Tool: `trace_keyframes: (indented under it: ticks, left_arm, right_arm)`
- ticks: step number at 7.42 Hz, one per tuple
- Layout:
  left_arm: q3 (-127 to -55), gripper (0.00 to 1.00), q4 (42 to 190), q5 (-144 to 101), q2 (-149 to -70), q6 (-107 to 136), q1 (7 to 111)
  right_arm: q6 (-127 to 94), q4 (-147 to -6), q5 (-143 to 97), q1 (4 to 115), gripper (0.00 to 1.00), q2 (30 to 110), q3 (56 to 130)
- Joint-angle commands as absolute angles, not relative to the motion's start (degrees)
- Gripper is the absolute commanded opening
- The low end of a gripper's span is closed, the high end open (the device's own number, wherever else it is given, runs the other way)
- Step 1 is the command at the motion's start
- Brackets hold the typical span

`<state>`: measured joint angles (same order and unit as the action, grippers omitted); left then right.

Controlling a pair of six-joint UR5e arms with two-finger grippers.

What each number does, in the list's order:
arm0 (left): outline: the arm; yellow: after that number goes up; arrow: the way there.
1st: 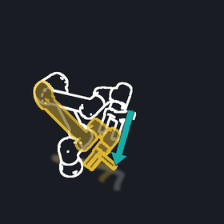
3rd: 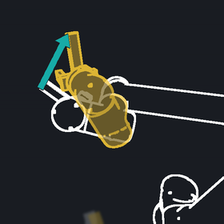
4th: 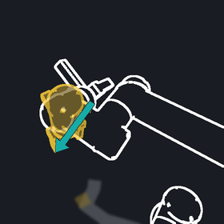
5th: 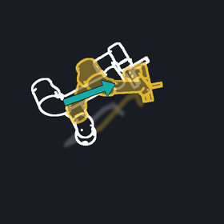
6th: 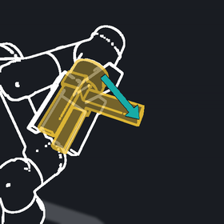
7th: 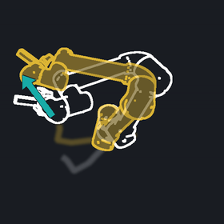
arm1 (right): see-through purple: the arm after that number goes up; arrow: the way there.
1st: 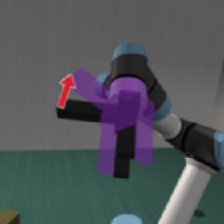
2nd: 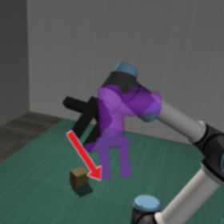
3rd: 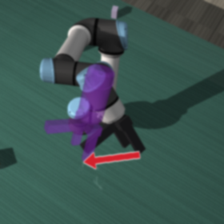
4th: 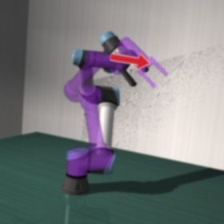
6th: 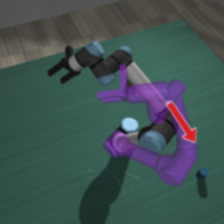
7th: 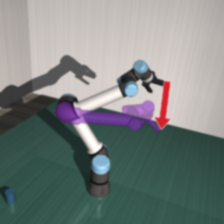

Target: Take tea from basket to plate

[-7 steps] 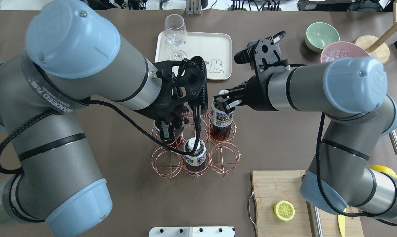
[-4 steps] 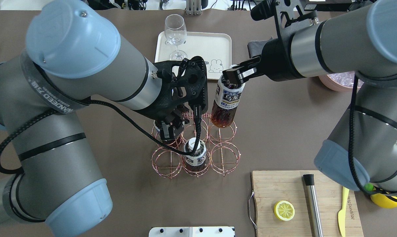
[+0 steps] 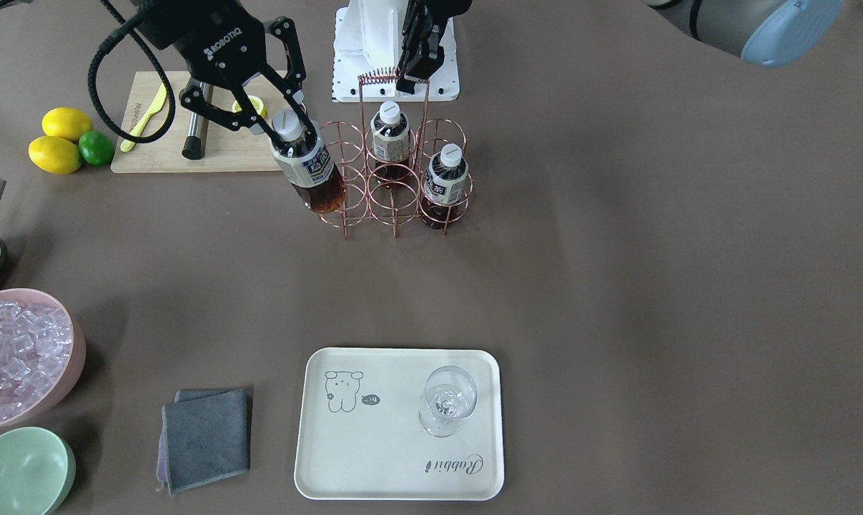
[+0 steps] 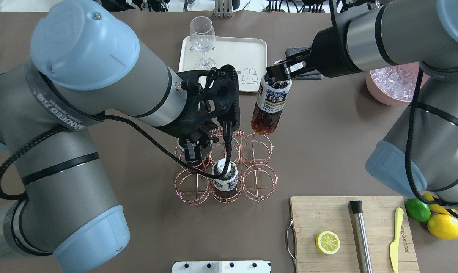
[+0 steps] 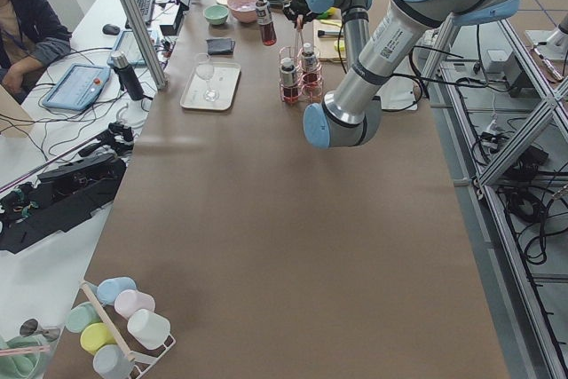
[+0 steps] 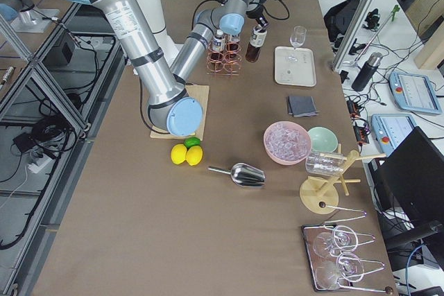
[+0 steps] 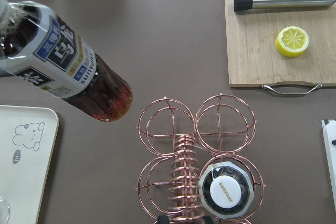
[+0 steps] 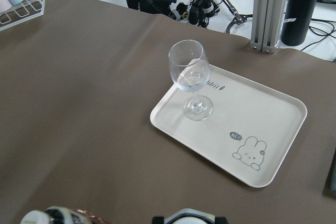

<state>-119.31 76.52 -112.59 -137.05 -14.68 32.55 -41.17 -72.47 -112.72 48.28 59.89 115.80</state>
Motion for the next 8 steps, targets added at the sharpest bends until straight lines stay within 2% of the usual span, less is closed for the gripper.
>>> trace_keyframes:
  ticks: [1,2,4,5,8]
  left_arm:
    - [-119.88,0.00,76.55,-113.02,-137.28,-14.85,33.83]
    - [-120.14,0.00,76.55,-113.29,-137.29,-15.03,35.32]
    - [-120.06,0.00,76.55,-118.97,-136.94,-15.38,40.92]
    - [-120.06,0.00,76.47,-121.53,-136.59,-15.47,45.66]
    - [-118.05,0.00,76.46,-133.21,-132.03,-24.23,57.70]
  right_arm:
    - [-37.27,-55.88,-108.65,52.02,0.00,59.77,99.99]
    - [-37.18,-51.37,-108.11,52.73,0.00,59.16,95.15]
    - [-37.70,-49.75,-107.15,52.91,0.00,46.21,81.63]
    - [-37.62,-49.66,-106.09,52.91,0.00,43.88,78.34]
    - [-37.62,-49.57,-103.10,51.34,0.00,43.60,75.86]
